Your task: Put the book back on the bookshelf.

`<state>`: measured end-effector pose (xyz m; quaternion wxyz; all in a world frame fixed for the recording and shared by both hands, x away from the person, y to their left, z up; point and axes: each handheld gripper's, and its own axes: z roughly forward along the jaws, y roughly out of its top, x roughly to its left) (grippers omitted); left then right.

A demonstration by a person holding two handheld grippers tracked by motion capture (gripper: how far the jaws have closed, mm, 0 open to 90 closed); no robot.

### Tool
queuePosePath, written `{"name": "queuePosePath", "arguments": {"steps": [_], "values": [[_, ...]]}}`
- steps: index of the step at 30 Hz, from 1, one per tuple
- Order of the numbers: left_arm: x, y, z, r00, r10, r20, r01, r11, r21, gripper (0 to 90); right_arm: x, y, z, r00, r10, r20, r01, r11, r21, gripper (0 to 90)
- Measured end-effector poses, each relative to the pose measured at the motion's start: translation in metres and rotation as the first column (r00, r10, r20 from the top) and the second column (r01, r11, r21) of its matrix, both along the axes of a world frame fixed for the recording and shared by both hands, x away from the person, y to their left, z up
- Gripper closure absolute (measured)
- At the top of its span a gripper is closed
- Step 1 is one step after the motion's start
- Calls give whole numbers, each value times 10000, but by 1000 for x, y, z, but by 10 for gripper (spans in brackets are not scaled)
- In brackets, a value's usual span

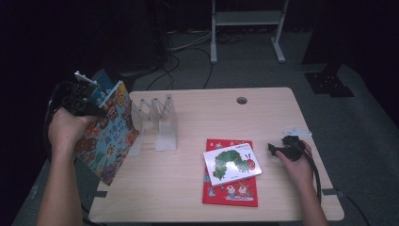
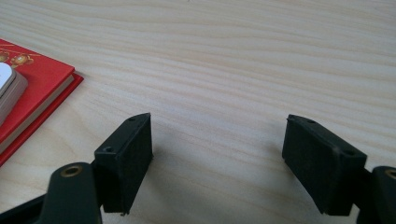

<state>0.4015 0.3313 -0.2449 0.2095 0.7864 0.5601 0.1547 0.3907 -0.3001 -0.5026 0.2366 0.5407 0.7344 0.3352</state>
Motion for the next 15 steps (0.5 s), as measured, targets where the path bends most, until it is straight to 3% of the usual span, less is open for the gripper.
{"name": "queuePosePath", "arguments": {"steps": [6, 10, 12, 15], "values": [[-4, 2, 15, 9998, -108, 186, 109, 9999, -96, 788, 0, 0, 0, 10000, -1, -8, 1, 10000, 3, 235], [-11, 5, 32, 9975, -121, 698, 136, 9997, -211, 800, 0, 0, 0, 10000, -2, -4, 2, 10000, 3, 235], [-15, 5, 42, 9961, -266, 841, 298, 9989, -371, 833, 0, 0, 0, 10000, 0, -5, 0, 10000, 2, 235], [-17, -2, 44, 9949, -733, 692, 763, 9962, -425, 879, 0, 0, 0, 10000, -1, -3, 1, 10000, 2, 235]]}}
